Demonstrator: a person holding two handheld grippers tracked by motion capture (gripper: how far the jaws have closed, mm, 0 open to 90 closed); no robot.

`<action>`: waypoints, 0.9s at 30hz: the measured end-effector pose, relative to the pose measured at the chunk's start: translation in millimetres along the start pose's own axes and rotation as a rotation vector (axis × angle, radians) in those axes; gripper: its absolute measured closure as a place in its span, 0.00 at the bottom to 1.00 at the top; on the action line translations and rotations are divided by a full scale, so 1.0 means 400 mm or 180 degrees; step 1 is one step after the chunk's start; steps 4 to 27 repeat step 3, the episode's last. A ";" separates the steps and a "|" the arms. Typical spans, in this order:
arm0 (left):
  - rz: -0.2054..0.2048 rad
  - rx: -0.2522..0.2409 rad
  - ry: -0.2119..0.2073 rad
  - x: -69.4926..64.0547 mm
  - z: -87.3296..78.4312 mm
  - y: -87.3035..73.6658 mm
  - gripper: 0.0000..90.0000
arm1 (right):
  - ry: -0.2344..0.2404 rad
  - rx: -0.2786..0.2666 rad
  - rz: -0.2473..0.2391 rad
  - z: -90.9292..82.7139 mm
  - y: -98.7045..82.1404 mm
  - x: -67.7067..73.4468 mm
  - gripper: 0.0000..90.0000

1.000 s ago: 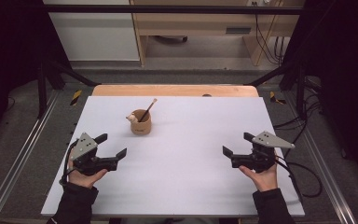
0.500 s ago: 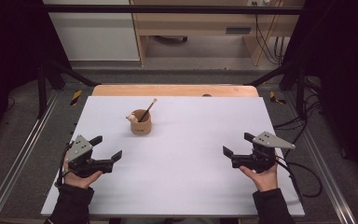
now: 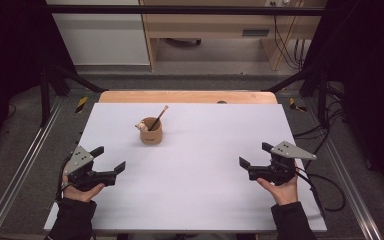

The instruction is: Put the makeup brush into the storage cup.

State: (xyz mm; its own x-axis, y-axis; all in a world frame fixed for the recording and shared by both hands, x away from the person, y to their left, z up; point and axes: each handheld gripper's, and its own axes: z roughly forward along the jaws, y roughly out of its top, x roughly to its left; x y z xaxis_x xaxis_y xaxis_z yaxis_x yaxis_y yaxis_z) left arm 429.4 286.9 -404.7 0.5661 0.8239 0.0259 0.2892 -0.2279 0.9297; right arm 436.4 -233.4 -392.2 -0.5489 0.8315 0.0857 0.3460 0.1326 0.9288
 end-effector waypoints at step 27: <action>-0.0004 0.0000 0.0008 0.002 -0.001 -0.001 0.08 | -0.0002 -0.0002 0.0003 0.000 0.000 0.000 0.04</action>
